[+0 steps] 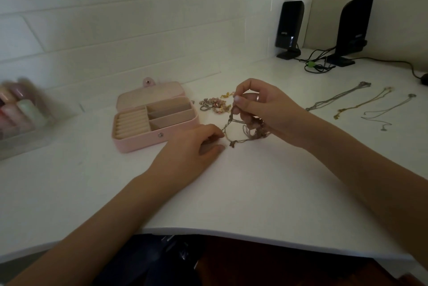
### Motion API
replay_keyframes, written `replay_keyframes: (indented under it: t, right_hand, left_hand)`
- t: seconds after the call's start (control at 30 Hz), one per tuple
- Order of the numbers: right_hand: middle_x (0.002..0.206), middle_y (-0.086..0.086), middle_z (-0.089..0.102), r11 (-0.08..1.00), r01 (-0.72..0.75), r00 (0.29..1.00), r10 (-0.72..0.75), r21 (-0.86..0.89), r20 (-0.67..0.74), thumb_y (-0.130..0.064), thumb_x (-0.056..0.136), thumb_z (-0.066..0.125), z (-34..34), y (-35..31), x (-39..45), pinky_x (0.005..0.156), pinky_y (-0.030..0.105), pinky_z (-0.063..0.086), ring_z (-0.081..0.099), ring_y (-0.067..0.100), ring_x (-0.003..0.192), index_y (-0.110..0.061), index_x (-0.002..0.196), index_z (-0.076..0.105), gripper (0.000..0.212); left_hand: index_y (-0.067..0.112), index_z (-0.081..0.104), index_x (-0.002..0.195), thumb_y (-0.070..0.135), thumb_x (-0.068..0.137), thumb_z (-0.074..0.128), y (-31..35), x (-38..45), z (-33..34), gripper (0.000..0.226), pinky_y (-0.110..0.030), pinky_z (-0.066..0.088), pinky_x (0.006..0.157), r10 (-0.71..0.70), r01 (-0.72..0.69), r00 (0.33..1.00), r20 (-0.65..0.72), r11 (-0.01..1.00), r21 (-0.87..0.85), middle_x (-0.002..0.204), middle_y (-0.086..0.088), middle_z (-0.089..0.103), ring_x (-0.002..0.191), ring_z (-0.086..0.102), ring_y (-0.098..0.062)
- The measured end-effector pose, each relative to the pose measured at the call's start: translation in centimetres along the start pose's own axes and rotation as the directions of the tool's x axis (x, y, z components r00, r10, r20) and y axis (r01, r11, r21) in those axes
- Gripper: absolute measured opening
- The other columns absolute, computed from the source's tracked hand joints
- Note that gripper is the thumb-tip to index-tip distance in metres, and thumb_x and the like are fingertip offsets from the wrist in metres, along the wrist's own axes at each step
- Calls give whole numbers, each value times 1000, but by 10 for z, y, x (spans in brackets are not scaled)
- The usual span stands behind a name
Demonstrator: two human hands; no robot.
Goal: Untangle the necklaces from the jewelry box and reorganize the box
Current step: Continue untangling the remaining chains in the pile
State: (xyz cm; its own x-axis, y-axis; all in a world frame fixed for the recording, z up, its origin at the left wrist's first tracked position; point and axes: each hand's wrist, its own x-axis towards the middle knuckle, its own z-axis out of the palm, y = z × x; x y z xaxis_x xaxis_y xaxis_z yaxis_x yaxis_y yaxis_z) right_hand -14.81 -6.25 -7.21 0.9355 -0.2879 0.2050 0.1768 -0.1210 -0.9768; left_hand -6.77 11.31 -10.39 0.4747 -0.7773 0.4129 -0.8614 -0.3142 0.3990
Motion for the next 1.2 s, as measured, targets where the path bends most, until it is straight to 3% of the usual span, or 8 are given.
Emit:
replay_keyframes:
  t: [0.13, 0.3, 0.43, 0.57, 0.63, 0.7, 0.87, 1.2]
  right_hand:
    - [73, 4, 67, 1000, 2, 1000, -2, -6, 9, -8, 92, 60, -2, -4, -1, 43, 18, 33, 45, 10, 52, -8, 97, 56, 6]
    - [75, 4, 66, 999, -18, 999, 17, -34, -30, -10, 91, 61, -4, -6, -1, 40, 18, 30, 45, 10, 50, -11, 94, 60, 4]
    - [73, 1, 65, 998, -23, 999, 21, -59, -34, -12, 88, 65, -5, -7, -1, 40, 18, 31, 43, 8, 48, -13, 93, 62, 6]
    - [73, -4, 63, 999, -4, 999, 6, -54, 31, -11, 86, 67, -2, -8, -3, 39, 17, 28, 42, 6, 45, -13, 97, 62, 12]
    - [69, -8, 63, 999, 2, 999, 0, -54, 40, -11, 87, 66, -1, -9, -5, 37, 17, 26, 41, 6, 45, -14, 98, 62, 12]
    - [68, -9, 63, 999, 1, 999, 0, -44, 36, -11, 87, 65, 0, -10, -6, 37, 17, 25, 39, 6, 44, -14, 98, 61, 12]
    - [69, -4, 60, 998, -18, 1000, 18, 64, 4, -9, 87, 64, -1, -15, -7, 38, 18, 20, 33, 6, 44, -15, 98, 62, 13]
    - [66, -7, 59, 996, -14, 1000, 15, 87, -1, -11, 86, 65, -3, -18, -7, 38, 17, 22, 30, 8, 48, -18, 99, 62, 15]
  left_hand:
    - [17, 71, 97, 11, 86, 66, -2, 3, 1, 13, -1, 36, 67, -23, 22, 999, -41, 1000, -21, 82, 8, 61, 67, 54, 7]
    - [20, 66, 92, 2, 89, 56, -5, 6, 1, 21, -23, 46, 66, -102, 88, 990, -102, 986, -139, 72, 8, 55, 67, 59, -11]
    - [24, 62, 89, -1, 93, 44, -3, 8, -1, 30, -17, 46, 65, -134, 96, 982, -135, 962, -257, 80, 8, 47, 59, 58, -5]
    - [25, 66, 102, 1, 95, 40, -4, 9, 0, 36, -23, 47, 75, -169, 120, 975, -145, 947, -298, 83, 12, 46, 74, 51, -4]
    - [26, 65, 108, 2, 96, 36, -3, 9, 0, 39, -27, 52, 66, -242, 176, 964, -109, 891, -418, 78, 14, 46, 59, 52, -2]
    - [31, 62, 113, 7, 97, 42, -3, 10, 1, 36, -27, 45, 53, -263, 202, 963, -58, 848, -489, 63, 13, 40, 47, 43, -3]
    - [46, 54, 111, 25, 81, 72, -5, 10, 0, 41, -14, 30, 56, -151, 129, 987, -45, 938, -322, 63, 10, 32, 54, 34, -2]
    - [40, 58, 113, 42, 69, 79, -3, 13, -2, 49, -14, 26, 48, -249, 238, 968, 8, 913, -330, 55, 12, 34, 46, 35, -1]
